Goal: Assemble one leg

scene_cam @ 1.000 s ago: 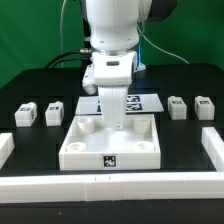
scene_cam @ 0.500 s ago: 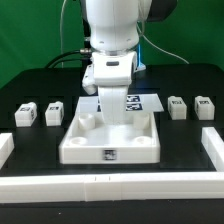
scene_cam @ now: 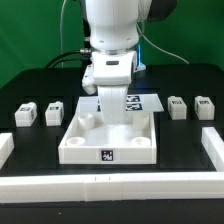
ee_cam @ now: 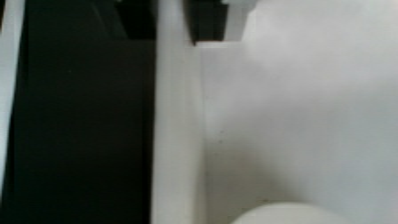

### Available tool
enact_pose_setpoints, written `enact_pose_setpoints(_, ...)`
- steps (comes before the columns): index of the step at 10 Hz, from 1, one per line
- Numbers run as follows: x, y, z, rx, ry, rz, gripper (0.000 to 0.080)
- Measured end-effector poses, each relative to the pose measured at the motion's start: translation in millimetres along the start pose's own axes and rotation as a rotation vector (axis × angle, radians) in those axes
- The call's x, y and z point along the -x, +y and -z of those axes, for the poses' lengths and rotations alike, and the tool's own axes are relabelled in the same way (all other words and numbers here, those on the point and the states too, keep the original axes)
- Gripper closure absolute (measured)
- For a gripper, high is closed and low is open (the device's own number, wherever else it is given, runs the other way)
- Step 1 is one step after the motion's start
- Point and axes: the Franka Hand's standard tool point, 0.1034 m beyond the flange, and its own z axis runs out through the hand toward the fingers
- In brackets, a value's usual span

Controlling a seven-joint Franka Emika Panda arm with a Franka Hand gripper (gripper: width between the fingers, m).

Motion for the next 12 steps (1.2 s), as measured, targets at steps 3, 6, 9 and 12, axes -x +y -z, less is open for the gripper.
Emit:
enact_pose_setpoints(3, -6.9, 3.0, 0.0, 0.011, 0.002, 0.013, 0.0729)
enact_pose_setpoints(6, -34.8, 11.6, 1.6, 0.026, 0.009, 0.036, 0.0729)
enact_pose_setpoints(9, -60.2, 25.0, 4.2, 0.044, 0.016, 0.069, 0.0729)
enact_pose_setpoints(12, -72.7, 41.3, 8.0, 0.063, 0.028, 0.082, 0.0729)
